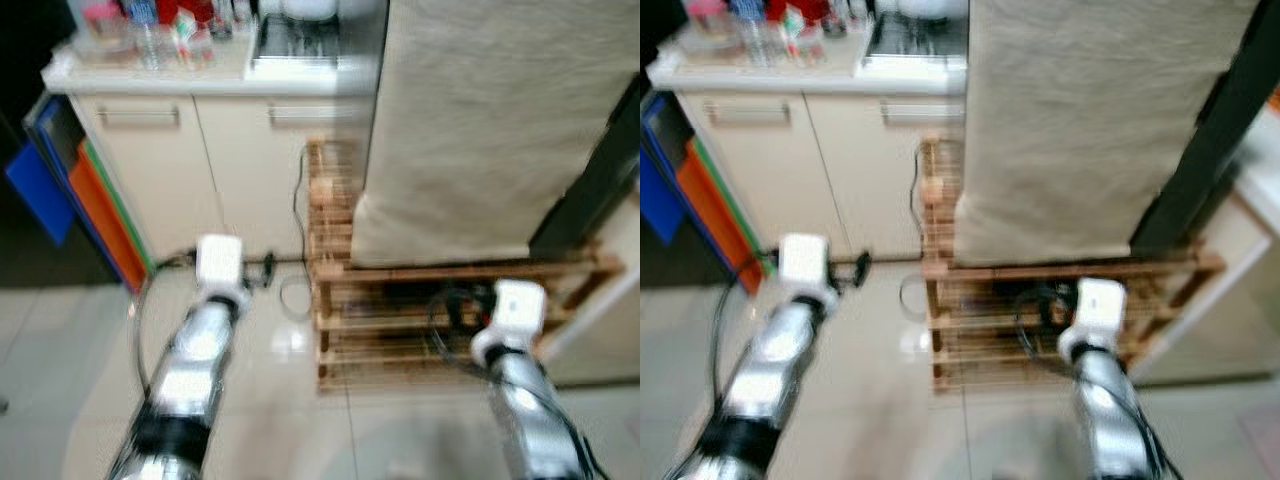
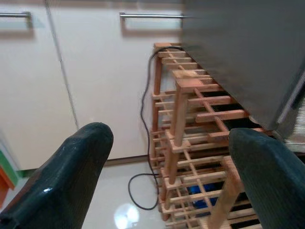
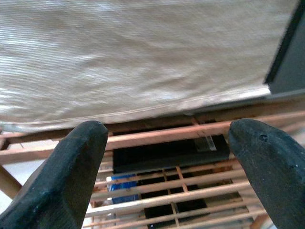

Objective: Restocking fridge

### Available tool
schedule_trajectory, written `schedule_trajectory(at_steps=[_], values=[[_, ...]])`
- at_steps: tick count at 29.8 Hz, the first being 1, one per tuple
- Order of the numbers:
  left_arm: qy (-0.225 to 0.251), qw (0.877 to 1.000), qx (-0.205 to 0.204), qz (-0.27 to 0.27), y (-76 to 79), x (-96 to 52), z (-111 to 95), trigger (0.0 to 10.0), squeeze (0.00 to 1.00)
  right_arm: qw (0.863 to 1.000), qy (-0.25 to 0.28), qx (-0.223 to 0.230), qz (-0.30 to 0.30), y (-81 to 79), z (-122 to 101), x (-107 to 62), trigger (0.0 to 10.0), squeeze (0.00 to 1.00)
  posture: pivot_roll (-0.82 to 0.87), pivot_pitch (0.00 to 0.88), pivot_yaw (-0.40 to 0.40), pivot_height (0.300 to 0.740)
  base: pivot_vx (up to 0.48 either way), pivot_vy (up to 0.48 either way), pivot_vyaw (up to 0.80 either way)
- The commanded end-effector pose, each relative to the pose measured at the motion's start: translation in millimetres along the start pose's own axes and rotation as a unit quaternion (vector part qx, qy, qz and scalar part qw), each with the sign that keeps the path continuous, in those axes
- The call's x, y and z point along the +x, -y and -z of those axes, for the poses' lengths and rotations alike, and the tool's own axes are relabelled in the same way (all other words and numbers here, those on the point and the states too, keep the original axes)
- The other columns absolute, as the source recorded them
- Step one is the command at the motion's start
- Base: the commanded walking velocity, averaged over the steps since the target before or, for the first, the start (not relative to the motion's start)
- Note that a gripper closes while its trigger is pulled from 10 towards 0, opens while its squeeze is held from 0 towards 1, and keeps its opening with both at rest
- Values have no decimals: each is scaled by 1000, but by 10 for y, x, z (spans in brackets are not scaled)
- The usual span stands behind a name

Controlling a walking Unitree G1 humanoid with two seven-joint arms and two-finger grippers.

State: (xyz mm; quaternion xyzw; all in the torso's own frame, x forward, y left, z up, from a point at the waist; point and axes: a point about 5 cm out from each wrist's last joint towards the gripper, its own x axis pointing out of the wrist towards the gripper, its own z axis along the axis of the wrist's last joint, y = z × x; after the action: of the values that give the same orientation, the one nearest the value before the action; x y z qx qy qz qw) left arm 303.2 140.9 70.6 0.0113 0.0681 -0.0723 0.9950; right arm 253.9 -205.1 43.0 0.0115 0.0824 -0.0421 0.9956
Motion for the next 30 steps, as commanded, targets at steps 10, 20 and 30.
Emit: schedule_trajectory(at_steps=[10,20,30], values=[[-5,1000,10,-22,-142,-13,9,10000,0,1000,8,8,-18,-105,-19,42,10000,0,73,0,-10,740,0,480,0],[-5,1000,11,-22,-142,-12,6,10000,0,1000,8,9,-24,-128,-20,49,10000,0,77,0,-11,740,0,480,0],[-4,999,16,-29,-135,6,-2,10000,0,999,8,8,-30,-156,-21,57,10000,0,77,0,-12,740,0,432,0]])
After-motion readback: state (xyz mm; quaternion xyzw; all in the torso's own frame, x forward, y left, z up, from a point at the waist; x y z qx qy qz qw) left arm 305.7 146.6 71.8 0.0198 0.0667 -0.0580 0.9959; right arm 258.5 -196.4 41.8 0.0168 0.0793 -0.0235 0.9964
